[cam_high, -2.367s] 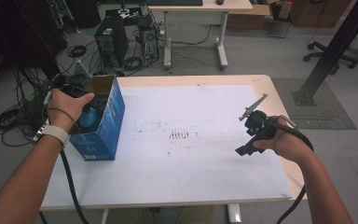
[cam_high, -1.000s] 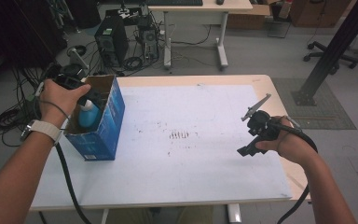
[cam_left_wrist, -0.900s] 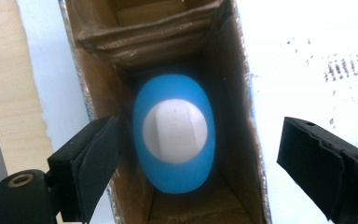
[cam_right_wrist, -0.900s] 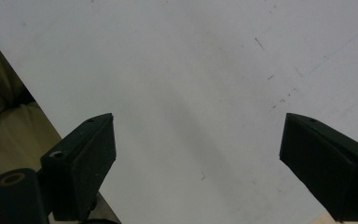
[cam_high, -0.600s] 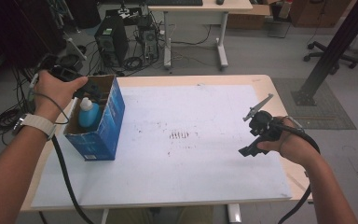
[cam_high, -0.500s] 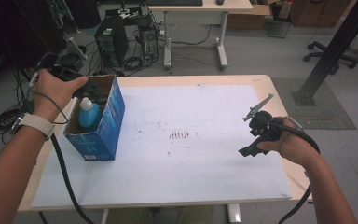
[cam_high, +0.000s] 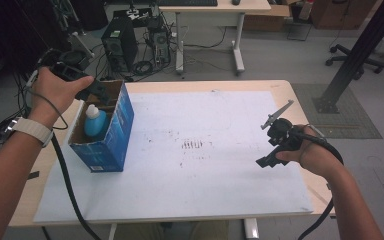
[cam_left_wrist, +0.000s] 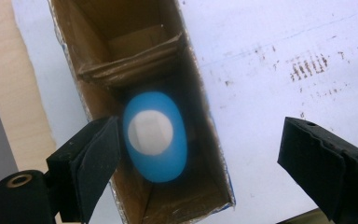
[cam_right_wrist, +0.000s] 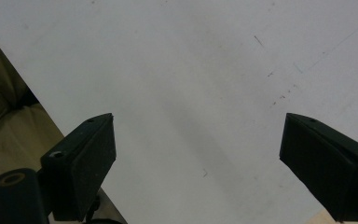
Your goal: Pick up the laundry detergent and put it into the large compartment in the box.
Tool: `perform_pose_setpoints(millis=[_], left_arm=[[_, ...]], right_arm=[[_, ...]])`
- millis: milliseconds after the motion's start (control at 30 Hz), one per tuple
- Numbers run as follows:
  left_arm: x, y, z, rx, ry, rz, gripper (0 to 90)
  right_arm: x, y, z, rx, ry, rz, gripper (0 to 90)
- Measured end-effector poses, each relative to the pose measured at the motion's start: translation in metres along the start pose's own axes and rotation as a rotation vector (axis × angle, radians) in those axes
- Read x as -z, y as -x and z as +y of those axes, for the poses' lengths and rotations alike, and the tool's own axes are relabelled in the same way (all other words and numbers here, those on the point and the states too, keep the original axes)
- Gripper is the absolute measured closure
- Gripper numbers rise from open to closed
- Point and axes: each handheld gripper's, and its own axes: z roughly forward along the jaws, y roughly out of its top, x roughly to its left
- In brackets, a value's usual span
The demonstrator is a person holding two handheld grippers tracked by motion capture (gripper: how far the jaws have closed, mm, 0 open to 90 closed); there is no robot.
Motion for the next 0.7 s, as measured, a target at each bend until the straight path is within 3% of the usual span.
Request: perform_pose_setpoints(millis=[267, 400, 700], left_arm=[[0.010, 0.008, 0.004, -0.020, 0.017, 0.000, 12.8], [0.015, 0.014, 0.006, -0.044, 0.029, -0.026, 12.5], [0.019, 0.036, 0.013, -0.110, 0.028, -0.029, 12.4]], right_arm=[[-0.001, 0.000, 0.002, -0.011, -0.003, 0.004, 10.6], [0.000, 0.000, 0.004, -0.009, -0.001, 0.002, 10.6], [-0.001, 0.000, 0.004, -0.014, -0.002, 0.004, 10.6]])
